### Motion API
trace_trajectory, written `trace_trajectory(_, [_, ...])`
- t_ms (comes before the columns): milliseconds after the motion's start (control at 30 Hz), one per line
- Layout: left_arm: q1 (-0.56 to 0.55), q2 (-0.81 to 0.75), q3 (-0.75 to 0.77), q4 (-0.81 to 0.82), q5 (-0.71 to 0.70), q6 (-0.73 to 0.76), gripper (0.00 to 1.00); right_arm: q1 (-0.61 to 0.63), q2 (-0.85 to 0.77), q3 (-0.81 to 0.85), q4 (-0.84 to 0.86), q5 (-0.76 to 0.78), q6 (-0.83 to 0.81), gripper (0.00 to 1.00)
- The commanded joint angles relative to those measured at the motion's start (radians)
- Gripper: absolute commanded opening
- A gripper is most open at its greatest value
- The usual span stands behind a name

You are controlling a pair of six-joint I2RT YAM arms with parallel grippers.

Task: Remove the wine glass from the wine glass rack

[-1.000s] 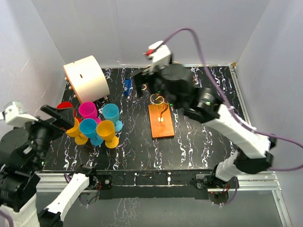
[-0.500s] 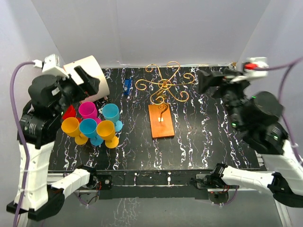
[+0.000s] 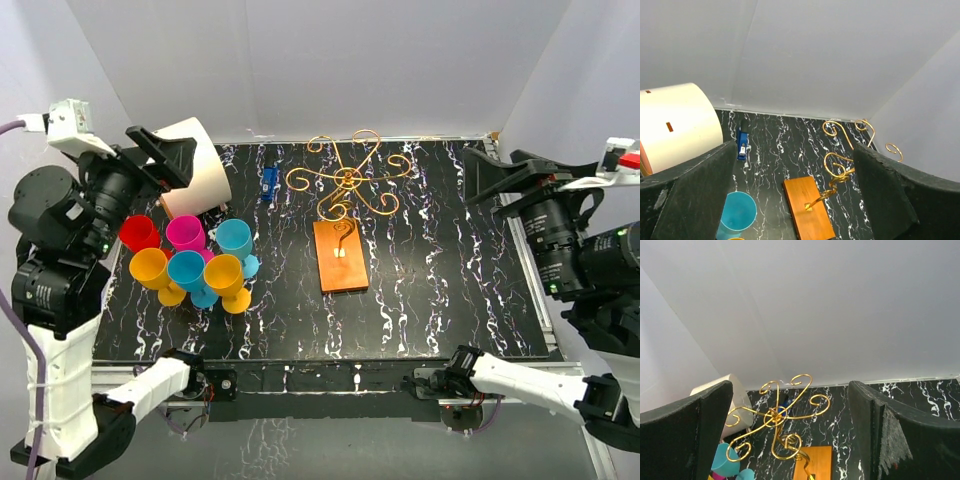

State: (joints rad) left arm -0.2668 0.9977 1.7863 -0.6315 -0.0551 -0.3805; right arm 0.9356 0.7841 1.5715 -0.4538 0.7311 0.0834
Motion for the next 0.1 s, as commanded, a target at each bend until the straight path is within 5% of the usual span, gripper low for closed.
trace_trajectory(0, [-0.003, -0.016, 0.006, 0.023, -0.004, 0.015, 0.99, 0.001, 0.006, -0.04, 0.023, 0.029, 0.007, 0.98])
trace_trajectory(67, [-0.003, -0.023, 0.001, 0.015, -0.009, 0.008, 0.99, 0.0, 0.009, -0.03, 0.0, 0.03, 0.03, 0.98])
